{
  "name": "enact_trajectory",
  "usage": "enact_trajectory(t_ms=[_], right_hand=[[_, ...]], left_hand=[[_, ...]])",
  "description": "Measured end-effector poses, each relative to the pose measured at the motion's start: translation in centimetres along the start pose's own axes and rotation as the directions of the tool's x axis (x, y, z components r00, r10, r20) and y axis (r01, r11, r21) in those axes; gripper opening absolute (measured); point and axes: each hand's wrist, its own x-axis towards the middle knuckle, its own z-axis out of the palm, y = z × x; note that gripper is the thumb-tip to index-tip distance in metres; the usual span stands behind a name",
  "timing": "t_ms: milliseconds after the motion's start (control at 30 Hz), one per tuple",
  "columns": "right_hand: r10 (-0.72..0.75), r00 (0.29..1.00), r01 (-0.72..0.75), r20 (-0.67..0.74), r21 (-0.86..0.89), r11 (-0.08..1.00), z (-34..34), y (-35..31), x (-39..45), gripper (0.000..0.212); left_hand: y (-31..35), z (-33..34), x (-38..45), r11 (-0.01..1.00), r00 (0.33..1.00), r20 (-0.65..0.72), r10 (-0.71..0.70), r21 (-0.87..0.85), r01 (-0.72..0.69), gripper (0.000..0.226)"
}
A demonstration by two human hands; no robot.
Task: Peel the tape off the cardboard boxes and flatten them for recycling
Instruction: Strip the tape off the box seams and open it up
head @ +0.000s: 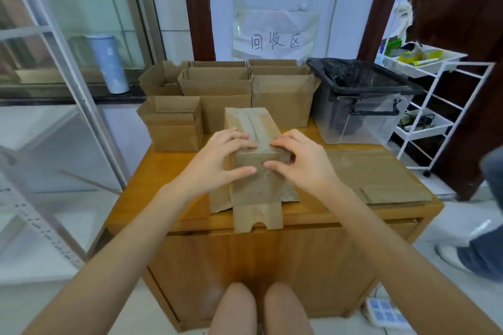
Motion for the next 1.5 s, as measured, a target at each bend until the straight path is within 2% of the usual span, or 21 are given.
enact_trajectory(t_ms=[67,200,367,467,567,633,733,867,1033,1100,1167,1233,1300,1367,1500], right_hand=[[-0.011,0.997,0.012,0.074,-0.002,1.000,0.2,0.5,-0.4,0.048],[-0.112,0.980,0.109,0.164,0.026,0.994,-0.5,1.7,-1.0,0.047],[-0.264,0.953,0.275,0.146,-0.065,0.959,-1.7,2.5,-0.5,0.034],[-0.428,0.889,0.450,0.164,-0.138,0.882,-1.8,2.5,-0.1,0.026],[-0.584,0.783,0.622,0.213,-0.232,0.748,-1.9,2.7,0.5,0.021],[-0.640,0.714,0.700,0.283,-0.287,0.654,-2.0,2.9,0.6,0.020],[-0.669,0.665,0.747,0.332,-0.323,0.581,-1.6,3.4,0.3,0.022],[-0.634,0.738,0.668,0.231,-0.377,0.641,-0.5,3.8,-0.3,0.017],[-0.461,0.879,0.463,0.120,-0.441,0.769,1.0,2.7,-1.0,0.024],[-0.441,0.890,0.437,0.117,-0.494,0.752,1.2,2.5,-1.1,0.031],[-0.382,0.920,0.375,0.084,-0.465,0.802,1.3,2.3,-1.0,0.031],[-0.310,0.950,0.306,0.034,-0.292,0.906,1.2,2.1,-0.9,0.029],[-0.389,0.921,0.380,0.015,-0.261,0.888,0.9,2.0,-1.0,0.025],[-0.385,0.921,0.389,0.055,-0.180,0.904,0.5,2.4,-1.3,0.019],[-0.336,0.940,0.340,0.055,-0.188,0.921,0.4,2.5,-1.3,0.049]], left_hand=[[-0.9,0.9,-0.5,0.999,1.000,0.015,0.013,0.029,-0.014,0.049],[-1.6,1.8,-1.0,1.000,0.998,-0.054,0.009,0.009,-0.009,0.047],[-1.7,1.7,-1.0,1.000,0.999,-0.039,0.019,0.016,-0.018,0.052],[-1.6,1.4,-0.9,1.000,1.000,-0.027,-0.001,0.019,0.002,0.055],[-1.3,1.2,-0.7,0.999,0.999,-0.028,-0.030,0.013,0.030,0.053],[-1.1,1.2,-0.6,0.999,0.999,-0.031,-0.041,0.017,0.042,0.053],[-0.8,1.3,-0.6,0.998,0.997,-0.057,-0.055,0.015,0.056,0.050],[-0.1,1.6,-0.3,0.995,0.994,-0.080,-0.074,0.055,0.078,0.048],[0.7,1.8,0.0,0.985,0.991,-0.097,-0.096,0.131,0.109,0.047],[0.9,1.8,0.1,0.975,0.990,-0.100,-0.096,0.191,0.114,0.045],[1.2,2.0,0.2,0.962,0.990,-0.104,-0.100,0.245,0.123,0.043],[1.4,2.1,0.3,0.954,0.989,-0.108,-0.102,0.271,0.128,0.042],[1.5,2.1,0.3,0.952,0.989,-0.112,-0.101,0.278,0.129,0.042],[1.5,2.1,0.3,0.952,0.989,-0.109,-0.095,0.279,0.123,0.042],[1.5,1.8,0.3,0.956,0.993,-0.097,-0.068,0.279,0.092,0.043]])
